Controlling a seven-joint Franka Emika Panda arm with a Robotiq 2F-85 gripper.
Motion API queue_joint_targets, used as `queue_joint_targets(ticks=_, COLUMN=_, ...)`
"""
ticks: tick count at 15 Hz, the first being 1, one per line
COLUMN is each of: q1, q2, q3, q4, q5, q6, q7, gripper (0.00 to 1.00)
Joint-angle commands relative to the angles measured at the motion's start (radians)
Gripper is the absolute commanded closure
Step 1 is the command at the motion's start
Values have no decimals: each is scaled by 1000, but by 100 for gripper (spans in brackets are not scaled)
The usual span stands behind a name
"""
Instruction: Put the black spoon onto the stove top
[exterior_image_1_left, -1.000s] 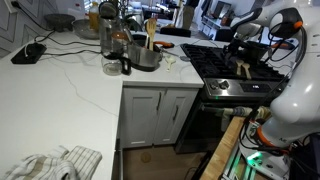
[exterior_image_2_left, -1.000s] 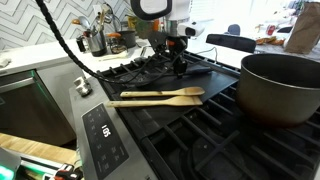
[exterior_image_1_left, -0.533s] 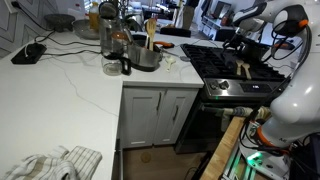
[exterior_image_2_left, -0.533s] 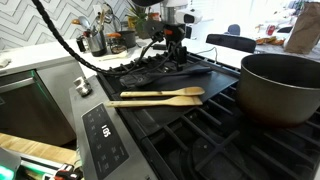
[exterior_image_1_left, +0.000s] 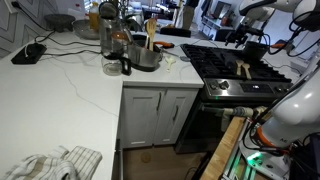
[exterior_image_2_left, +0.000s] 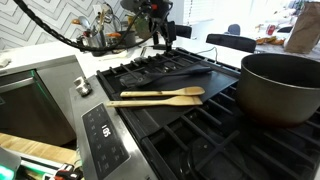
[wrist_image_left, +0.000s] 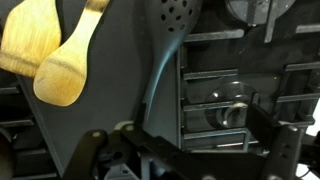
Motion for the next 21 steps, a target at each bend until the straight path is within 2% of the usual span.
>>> queue_joint_targets(ticks=1, q1=42, q2=-132, q3=-7, q4=-134, q5=-42, q6=9, q7=-102, gripper=0)
queue_joint_targets(ticks=6, q1=110, q2=-253, q3=-20, q4=-244, q5=-61, q6=-17, q7=-242, gripper=0)
queue_joint_targets(ticks=11, q1=162, q2=-331, q3=-40, q4=-316, q5=-85, q6=-31, q7=-306, gripper=0)
queue_joint_targets(ticks=12, q1=167, q2=-281, q3=-46, q4=-261, q5=-63, q6=-18, q7=-272, gripper=0)
queue_joint_targets(ticks=21, q1=181, q2=-310, q3=-54, q4=-288, q5=-71, q6=-24, q7=-286, gripper=0)
